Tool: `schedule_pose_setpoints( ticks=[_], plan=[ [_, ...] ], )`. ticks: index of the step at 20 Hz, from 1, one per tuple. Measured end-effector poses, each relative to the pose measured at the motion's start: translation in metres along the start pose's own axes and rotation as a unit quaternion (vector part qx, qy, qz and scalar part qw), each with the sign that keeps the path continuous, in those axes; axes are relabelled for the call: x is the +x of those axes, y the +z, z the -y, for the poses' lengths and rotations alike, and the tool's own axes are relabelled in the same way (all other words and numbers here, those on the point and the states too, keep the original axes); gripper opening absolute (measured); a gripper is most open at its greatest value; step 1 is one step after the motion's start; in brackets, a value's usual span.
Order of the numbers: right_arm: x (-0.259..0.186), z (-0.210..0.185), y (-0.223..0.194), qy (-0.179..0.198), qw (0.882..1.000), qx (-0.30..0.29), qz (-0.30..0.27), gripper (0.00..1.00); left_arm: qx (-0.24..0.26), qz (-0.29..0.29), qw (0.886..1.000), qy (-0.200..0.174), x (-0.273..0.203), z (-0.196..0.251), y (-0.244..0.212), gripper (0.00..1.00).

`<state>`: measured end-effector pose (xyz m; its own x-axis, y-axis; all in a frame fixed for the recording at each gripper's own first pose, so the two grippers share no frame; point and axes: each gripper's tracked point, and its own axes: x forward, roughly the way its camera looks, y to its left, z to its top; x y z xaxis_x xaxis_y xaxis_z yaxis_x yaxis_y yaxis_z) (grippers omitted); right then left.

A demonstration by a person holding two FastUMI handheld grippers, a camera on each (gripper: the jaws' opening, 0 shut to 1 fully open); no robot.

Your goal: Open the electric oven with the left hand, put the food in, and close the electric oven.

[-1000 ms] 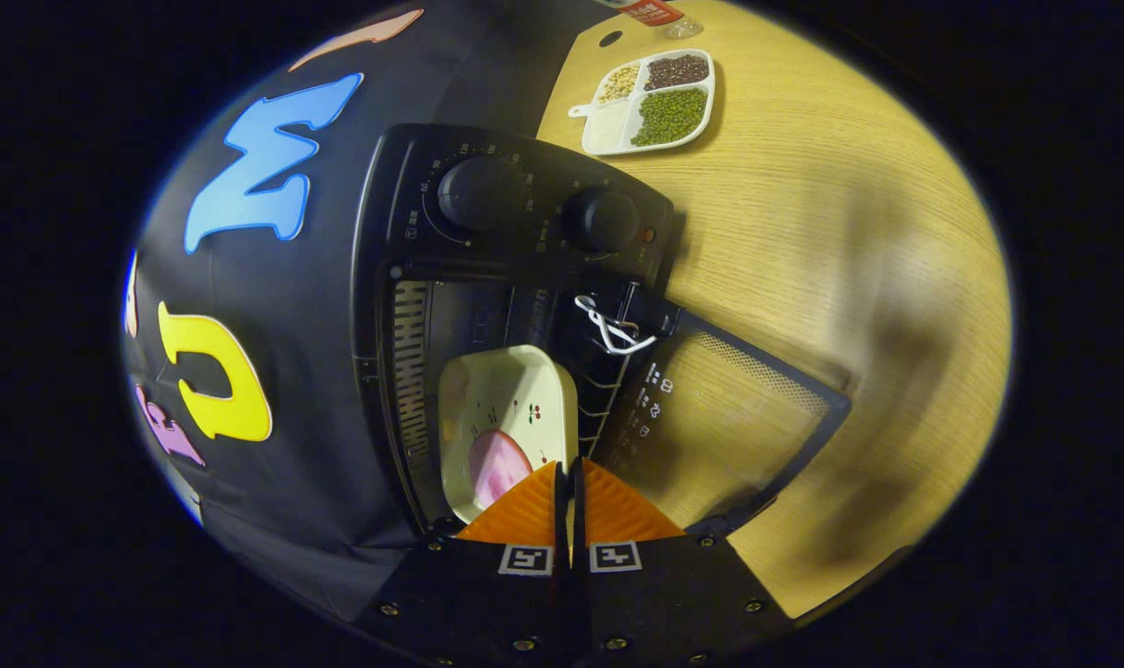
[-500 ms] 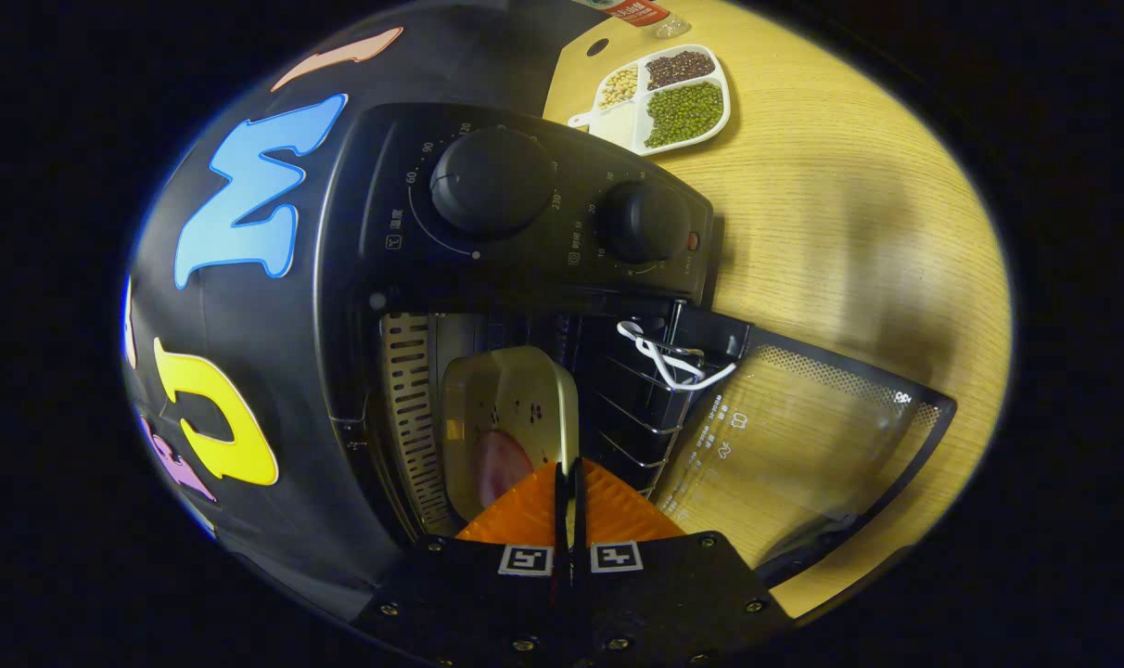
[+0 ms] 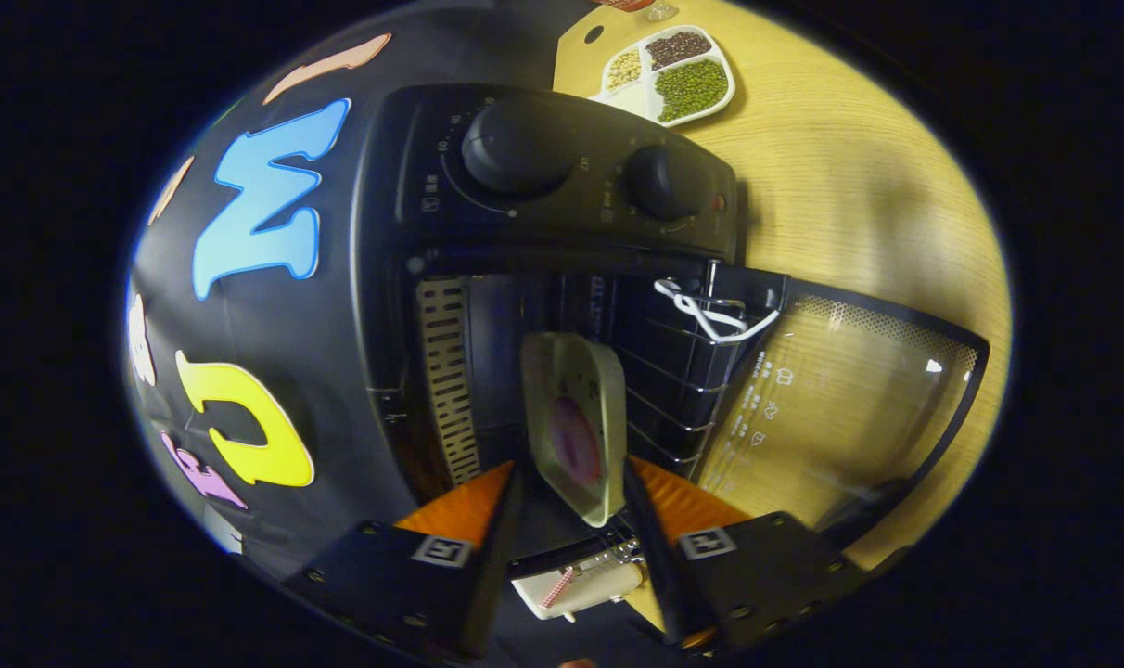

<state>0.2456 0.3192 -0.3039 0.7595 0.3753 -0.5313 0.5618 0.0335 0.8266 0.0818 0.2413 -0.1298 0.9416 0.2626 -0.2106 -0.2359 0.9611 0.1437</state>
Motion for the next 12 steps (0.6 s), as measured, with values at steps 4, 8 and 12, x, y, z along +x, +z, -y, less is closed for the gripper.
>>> schedule_pose_setpoints(
  ticks=[4,8,12],
  plan=[
    [-0.021,-0.001,-0.007,0.005,0.999,-0.040,-0.027,0.96,-0.002,0.001,1.000,-0.008,-0.007,0.009,0.000,0.97],
    [-0.055,-0.011,-0.011,0.023,0.994,-0.095,-0.051,0.96,-0.011,-0.003,1.000,-0.021,-0.013,0.027,-0.004,0.93],
    [-0.099,-0.014,-0.003,0.041,0.981,-0.180,-0.061,0.96,-0.023,-0.013,0.999,-0.048,-0.017,0.052,-0.013,0.94]
  ],
)
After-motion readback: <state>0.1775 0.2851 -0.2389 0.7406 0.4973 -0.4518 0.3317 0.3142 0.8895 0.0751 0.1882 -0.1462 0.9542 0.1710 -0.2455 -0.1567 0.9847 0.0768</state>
